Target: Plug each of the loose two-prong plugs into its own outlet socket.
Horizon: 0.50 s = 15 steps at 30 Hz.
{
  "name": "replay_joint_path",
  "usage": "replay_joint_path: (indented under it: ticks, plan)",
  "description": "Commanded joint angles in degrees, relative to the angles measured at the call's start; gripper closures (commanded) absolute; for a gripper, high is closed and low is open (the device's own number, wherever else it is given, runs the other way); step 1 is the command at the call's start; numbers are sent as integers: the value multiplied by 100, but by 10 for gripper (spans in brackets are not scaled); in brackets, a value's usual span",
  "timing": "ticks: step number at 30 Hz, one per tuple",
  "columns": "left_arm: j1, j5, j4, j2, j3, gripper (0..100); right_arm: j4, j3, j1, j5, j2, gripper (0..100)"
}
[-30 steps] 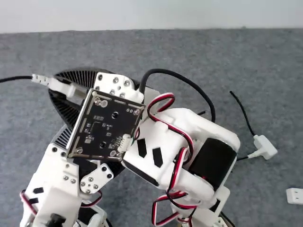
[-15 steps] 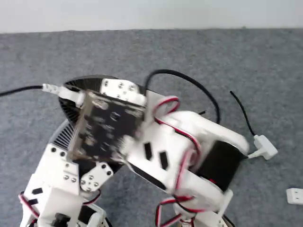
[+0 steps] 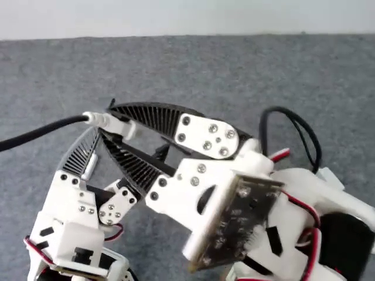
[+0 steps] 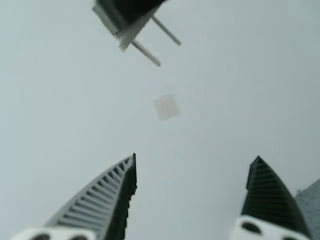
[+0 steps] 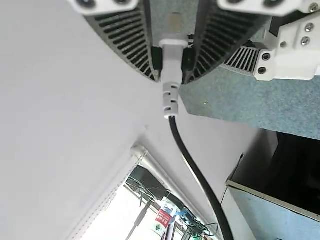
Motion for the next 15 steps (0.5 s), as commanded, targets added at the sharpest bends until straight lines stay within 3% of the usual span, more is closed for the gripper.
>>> replay_joint_path:
  ticks: [1, 7, 15]
  plan:
    - [237, 220, 343, -35, -365, 654, 224, 70, -4, 62, -92, 991]
    - [730, 211, 1143, -35, -1209, 654, 215, 633, -13, 62, -84, 991]
    - [1090, 202, 1231, -132, -1508, 654, 40, 695, -48, 53, -101, 991]
